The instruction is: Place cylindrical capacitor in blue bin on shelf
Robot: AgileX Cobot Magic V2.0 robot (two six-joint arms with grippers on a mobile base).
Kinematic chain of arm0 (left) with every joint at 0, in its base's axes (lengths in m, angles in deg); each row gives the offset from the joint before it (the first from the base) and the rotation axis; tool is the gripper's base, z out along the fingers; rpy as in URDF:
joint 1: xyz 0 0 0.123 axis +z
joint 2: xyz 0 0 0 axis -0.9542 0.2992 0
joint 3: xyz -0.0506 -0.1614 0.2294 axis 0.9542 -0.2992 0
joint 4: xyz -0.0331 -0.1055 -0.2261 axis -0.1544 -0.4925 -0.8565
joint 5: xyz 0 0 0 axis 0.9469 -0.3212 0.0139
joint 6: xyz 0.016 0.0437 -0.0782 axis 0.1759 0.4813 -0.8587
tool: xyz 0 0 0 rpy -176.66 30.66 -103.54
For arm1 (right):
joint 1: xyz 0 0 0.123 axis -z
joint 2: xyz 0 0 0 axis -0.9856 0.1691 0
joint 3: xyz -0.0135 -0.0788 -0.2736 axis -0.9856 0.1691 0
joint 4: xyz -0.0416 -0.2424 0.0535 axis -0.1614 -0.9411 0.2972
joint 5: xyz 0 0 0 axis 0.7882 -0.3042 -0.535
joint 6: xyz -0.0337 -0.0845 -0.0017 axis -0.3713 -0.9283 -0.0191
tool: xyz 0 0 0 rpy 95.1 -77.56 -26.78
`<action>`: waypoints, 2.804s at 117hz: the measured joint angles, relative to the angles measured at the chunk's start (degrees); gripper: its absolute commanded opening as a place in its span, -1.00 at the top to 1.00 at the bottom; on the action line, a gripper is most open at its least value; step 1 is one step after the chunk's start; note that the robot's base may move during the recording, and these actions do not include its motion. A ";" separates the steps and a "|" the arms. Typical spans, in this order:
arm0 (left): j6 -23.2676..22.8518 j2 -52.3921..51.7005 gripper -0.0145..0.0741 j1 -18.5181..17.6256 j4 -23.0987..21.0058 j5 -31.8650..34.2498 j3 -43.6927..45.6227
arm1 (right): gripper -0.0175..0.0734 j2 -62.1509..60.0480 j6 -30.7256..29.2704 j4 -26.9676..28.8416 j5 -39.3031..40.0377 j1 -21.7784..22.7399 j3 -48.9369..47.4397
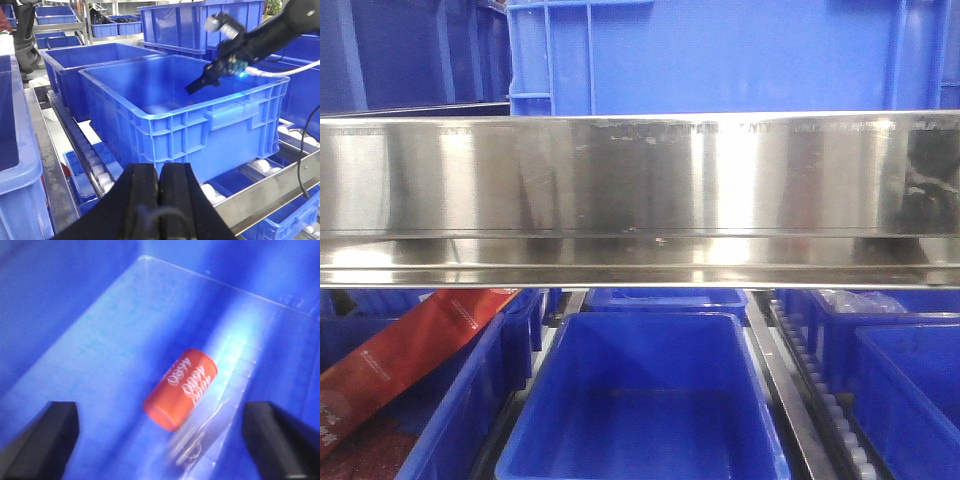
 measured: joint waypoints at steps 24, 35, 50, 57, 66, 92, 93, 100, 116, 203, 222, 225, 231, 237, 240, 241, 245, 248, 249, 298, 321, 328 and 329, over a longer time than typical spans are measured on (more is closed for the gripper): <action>0.00 0.00 0.92 0.00 0.00 0.00 0.00 | 0.08 -7.90 1.72 0.12 -0.74 0.13 0.00; 0.00 0.00 0.92 0.00 0.00 0.00 0.00 | 0.62 -12.03 1.84 0.01 -1.34 0.77 0.00; 0.00 0.00 0.92 0.00 0.00 0.00 0.00 | 0.98 -19.13 2.12 -1.50 -1.62 2.65 0.88; 0.00 0.00 0.92 0.00 0.16 0.00 0.00 | 0.97 -22.23 2.12 -2.30 -1.62 3.52 2.68; 0.00 0.00 0.92 0.00 0.28 0.00 0.00 | 0.97 -27.03 2.12 -3.27 -1.25 4.75 7.04; 0.00 0.00 0.92 0.00 1.21 1.47 0.00 | 0.97 -42.58 2.12 -4.72 5.66 5.90 28.34; 0.00 0.00 0.92 0.00 1.21 1.47 0.00 | 0.97 -42.58 2.12 -4.72 5.66 5.90 28.34; 0.00 0.00 0.92 0.00 1.49 1.99 0.00 | 0.97 -47.94 2.12 -4.95 9.41 5.90 35.76; 0.00 0.00 0.92 0.00 1.86 2.54 0.00 | 0.97 -58.08 2.12 -5.18 16.79 5.90 50.06; 0.00 0.00 0.92 0.00 1.86 2.57 0.00 | 0.97 -76.54 2.20 -5.38 32.55 5.90 72.58; 0.00 0.00 0.92 0.00 1.86 2.57 0.00 | 0.97 -76.54 2.20 -5.38 32.77 5.90 72.58; 0.00 0.00 0.92 0.00 1.86 2.57 0.00 | 0.97 -76.54 2.20 -5.38 32.77 5.90 72.58; 0.00 0.00 0.92 0.00 1.86 2.57 0.00 | 0.97 -76.54 2.20 -5.38 32.87 5.90 72.58; 0.00 0.00 0.92 0.00 1.86 2.57 0.00 | 0.97 -76.54 2.20 -5.38 32.87 5.90 72.58; 0.00 0.00 0.92 0.00 1.98 2.57 -0.11 | 0.97 -76.54 2.20 -5.38 32.87 5.90 72.58; 0.00 0.00 0.92 0.00 1.98 2.57 -0.11 | 0.97 -76.54 2.20 -5.38 32.87 5.90 72.58; 0.00 -0.02 0.92 0.32 2.26 2.68 -0.39 | 0.97 -76.54 2.20 -5.38 32.87 5.90 72.58; 0.00 -0.12 0.92 0.79 2.36 2.68 -0.70 | 0.97 -76.54 2.20 -5.38 32.87 5.90 72.58; 0.00 -0.12 0.92 1.14 2.46 2.68 -0.93 | 0.97 -76.54 2.20 -5.38 32.87 5.90 72.58; 2.45 -15.98 0.92 26.85 -2.92 22.26 -30.82 | 0.97 -76.54 2.20 -5.38 32.87 5.90 72.58; 2.90 -27.89 0.92 34.89 -5.15 28.18 -47.25 | 0.97 -76.54 2.20 -5.38 32.87 5.90 72.58; 3.02 -29.39 0.92 36.07 -5.39 28.73 -50.64 | 0.97 -76.54 2.20 -5.38 32.87 5.90 72.58; 3.01 -29.41 0.92 36.09 -5.52 29.03 -51.03 | 0.97 -76.54 2.20 -5.38 32.87 5.90 72.58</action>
